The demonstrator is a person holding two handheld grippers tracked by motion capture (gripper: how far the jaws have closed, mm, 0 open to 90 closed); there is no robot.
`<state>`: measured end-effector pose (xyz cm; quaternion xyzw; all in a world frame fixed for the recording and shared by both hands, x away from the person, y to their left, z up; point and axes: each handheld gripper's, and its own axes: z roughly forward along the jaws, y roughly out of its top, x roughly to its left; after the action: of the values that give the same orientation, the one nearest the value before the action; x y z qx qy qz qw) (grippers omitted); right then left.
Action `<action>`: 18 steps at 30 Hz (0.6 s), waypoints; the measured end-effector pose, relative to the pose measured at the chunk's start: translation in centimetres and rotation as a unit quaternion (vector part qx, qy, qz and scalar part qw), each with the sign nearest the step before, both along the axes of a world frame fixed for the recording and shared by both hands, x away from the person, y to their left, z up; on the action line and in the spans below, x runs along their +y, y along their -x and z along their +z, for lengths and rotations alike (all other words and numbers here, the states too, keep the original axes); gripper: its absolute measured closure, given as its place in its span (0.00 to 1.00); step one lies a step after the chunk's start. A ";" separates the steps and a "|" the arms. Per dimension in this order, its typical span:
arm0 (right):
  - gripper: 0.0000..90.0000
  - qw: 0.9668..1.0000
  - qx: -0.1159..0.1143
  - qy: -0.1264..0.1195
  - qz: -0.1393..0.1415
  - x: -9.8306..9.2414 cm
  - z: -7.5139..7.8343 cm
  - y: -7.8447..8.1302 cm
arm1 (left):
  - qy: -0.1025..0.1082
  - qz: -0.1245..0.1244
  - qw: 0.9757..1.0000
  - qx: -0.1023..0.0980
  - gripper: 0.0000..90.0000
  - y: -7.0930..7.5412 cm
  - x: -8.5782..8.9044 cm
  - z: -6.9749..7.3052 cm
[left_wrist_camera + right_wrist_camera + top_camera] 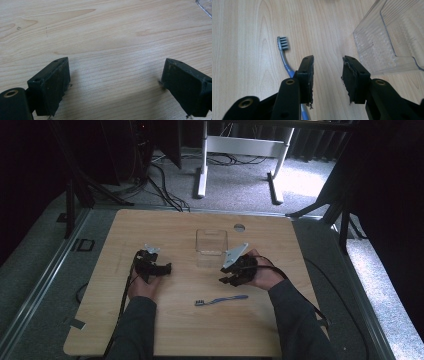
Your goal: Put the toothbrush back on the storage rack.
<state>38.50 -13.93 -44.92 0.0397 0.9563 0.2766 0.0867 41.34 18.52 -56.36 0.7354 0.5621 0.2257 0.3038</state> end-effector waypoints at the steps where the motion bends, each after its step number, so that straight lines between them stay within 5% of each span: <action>1: 0.67 1.000 0.000 0.000 0.000 0.0 0.0 0.0 | 0.000 0.000 1.000 0.000 0.10 0.0 0.0 0.0; 18: 0.68 0.999 0.006 0.028 0.032 0.8 -0.1 0.2 | 0.000 0.000 1.000 0.000 0.10 0.0 0.0 0.0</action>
<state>38.26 -13.09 -45.00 0.0081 0.9650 0.2520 0.0728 41.34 18.52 -56.36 0.7354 0.5621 0.2256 0.3039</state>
